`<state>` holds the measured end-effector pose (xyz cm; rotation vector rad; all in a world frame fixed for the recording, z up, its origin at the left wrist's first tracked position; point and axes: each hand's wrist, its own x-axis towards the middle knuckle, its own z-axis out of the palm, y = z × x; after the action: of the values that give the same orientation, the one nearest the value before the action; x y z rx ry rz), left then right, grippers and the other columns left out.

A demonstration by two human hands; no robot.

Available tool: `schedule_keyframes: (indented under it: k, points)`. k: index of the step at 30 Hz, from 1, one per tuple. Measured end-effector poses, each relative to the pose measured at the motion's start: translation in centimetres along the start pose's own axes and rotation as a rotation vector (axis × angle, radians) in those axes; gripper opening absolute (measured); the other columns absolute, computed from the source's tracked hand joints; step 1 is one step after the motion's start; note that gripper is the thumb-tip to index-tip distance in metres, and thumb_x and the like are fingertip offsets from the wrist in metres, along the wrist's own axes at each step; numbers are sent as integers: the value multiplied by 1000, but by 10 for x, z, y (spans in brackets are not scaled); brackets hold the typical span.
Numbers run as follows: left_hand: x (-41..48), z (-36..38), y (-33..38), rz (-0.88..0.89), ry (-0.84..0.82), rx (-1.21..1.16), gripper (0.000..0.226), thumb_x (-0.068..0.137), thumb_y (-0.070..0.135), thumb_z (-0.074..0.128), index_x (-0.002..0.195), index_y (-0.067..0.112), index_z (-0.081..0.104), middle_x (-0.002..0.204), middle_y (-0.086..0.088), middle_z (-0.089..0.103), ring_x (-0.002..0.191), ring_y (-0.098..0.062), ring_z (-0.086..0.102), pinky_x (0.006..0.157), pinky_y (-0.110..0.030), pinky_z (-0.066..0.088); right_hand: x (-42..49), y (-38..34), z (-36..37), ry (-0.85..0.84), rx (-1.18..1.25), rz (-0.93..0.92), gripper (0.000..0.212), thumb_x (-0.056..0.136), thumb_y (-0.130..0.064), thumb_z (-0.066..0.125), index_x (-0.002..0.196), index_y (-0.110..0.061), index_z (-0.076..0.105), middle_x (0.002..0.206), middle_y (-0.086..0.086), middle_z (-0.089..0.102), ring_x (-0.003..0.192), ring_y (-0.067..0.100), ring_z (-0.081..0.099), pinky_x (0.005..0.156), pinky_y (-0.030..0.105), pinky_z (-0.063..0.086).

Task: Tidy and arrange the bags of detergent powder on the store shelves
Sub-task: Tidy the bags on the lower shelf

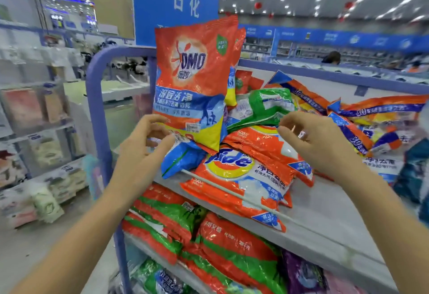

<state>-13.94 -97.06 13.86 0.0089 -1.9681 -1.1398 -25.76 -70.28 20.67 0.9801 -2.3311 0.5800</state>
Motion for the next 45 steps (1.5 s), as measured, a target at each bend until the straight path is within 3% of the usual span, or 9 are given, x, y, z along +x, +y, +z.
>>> schedule_keyframes:
  k: [5,10,14,19,22,25,34,38,45]
  points:
    - [50,28,-32,256,22,255,68,81,49,52,137,13,38,130,-8,49,121,-19,43,104,-30,31,53,16,28,-46,-308,-83,43,88,-37,60,124,-14,53,125,3,53,117,24,47,89,36,42]
    - [73,54,-52,447,-90,556,87,76,79,38,146,32,18,154,-10,15,143,-34,15,106,-67,19,93,21,68,-130,-495,-259,68,77,-37,73,134,-10,48,139,16,46,128,38,41,107,48,30]
    - [83,55,-58,488,-132,629,92,73,87,25,147,33,21,155,-13,20,142,-35,17,104,-70,19,105,18,72,-238,-554,-194,73,79,-60,58,141,-24,40,147,1,39,137,25,30,112,44,17]
    - [89,51,-63,486,-152,636,97,67,90,26,147,34,22,156,-10,19,143,-33,17,105,-69,14,106,9,75,-222,-738,-164,56,79,-53,63,120,-15,59,117,6,63,108,29,56,80,44,48]
    - [93,46,-68,461,-160,601,103,61,89,33,147,34,21,156,-5,17,143,-28,12,105,-70,11,99,3,77,-162,-775,-175,48,62,-42,82,88,-5,64,78,8,67,69,27,65,47,34,47]
    - [94,44,-70,442,-184,588,106,58,89,35,147,34,20,155,-1,13,143,-26,10,103,-71,11,84,4,75,-47,-764,-169,51,53,-35,88,86,-6,63,69,6,66,57,25,63,37,27,42]
    - [95,42,-71,460,-222,546,103,63,87,30,148,28,19,154,-3,17,141,-28,16,100,-74,15,45,-11,20,570,-264,379,11,89,-14,61,89,-4,64,77,8,62,69,19,50,59,38,42]
    - [93,40,-68,500,-203,470,99,68,82,32,148,25,20,155,-8,21,142,-31,17,105,-71,11,30,-30,-12,905,47,589,22,90,3,48,75,-10,53,67,-3,47,57,0,41,55,13,36]
    - [51,57,-9,541,-271,-125,82,77,66,50,143,22,31,142,-1,42,132,-11,30,111,-32,19,-17,-62,-32,1166,938,930,24,97,-10,44,78,-14,59,88,8,64,83,23,63,82,40,53]
